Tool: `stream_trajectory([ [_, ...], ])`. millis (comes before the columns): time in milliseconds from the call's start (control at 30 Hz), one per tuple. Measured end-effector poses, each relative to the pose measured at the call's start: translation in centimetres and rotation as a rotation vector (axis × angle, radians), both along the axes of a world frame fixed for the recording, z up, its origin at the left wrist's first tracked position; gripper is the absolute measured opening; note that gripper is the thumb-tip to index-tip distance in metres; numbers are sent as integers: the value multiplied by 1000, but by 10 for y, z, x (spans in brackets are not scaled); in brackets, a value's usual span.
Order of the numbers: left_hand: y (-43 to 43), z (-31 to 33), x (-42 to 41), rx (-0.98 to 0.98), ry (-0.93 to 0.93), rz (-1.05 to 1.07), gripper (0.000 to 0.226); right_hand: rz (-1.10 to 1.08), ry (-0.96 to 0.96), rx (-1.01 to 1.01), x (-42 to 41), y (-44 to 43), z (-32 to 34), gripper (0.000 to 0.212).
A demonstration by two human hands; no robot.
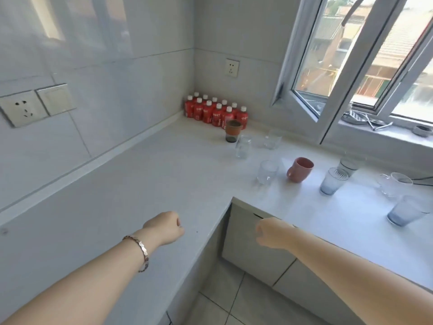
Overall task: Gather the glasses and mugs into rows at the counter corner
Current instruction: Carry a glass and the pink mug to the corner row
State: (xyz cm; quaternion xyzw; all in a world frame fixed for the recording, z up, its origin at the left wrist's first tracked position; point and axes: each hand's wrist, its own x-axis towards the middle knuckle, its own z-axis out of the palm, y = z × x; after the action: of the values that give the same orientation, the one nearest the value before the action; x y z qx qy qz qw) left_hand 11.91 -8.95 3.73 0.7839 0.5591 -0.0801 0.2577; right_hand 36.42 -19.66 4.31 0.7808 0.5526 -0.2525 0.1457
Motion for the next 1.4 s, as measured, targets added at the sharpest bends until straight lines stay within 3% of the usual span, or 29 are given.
stream_trajectory([
  [100, 14, 4, 55, 1, 16, -58, 7, -99, 15, 34, 58, 2, -1, 26],
  [233, 41, 2, 121, 9, 34, -99, 27, -221, 36, 107, 120, 12, -7, 36],
  [433, 104, -23, 211, -43, 48, -186, 30, -407, -39, 239, 205, 66, -23, 42],
  [533, 144, -32, 254, -82, 38, -227, 29, -584, -26, 307, 245, 110, -22, 43],
  [600, 167, -36, 279, -109, 43, -251, 29, -786, 79, 367, 266, 140, -19, 43],
  [667, 188, -41, 301, -126, 55, -277, 30, -906, 97, 410, 286, 167, -23, 63],
  [800, 214, -47, 331, -136, 78, -307, 39, -907, 46, 365, 307, 201, -45, 83],
  [967, 218, -48, 360, -175, 62, -323, 49, -896, 68, 380, 328, 205, -65, 71],
  [1100, 192, -53, 387, -135, -45, -238, 81, -686, 148, 344, 346, 187, -63, 87],
  [1233, 164, -70, 415, -112, -35, -84, 108, -522, 227, 328, 356, 167, -57, 92],
  [1400, 138, -81, 426, -61, -93, 173, 97, -325, 281, 324, 370, 154, -50, 92],
])
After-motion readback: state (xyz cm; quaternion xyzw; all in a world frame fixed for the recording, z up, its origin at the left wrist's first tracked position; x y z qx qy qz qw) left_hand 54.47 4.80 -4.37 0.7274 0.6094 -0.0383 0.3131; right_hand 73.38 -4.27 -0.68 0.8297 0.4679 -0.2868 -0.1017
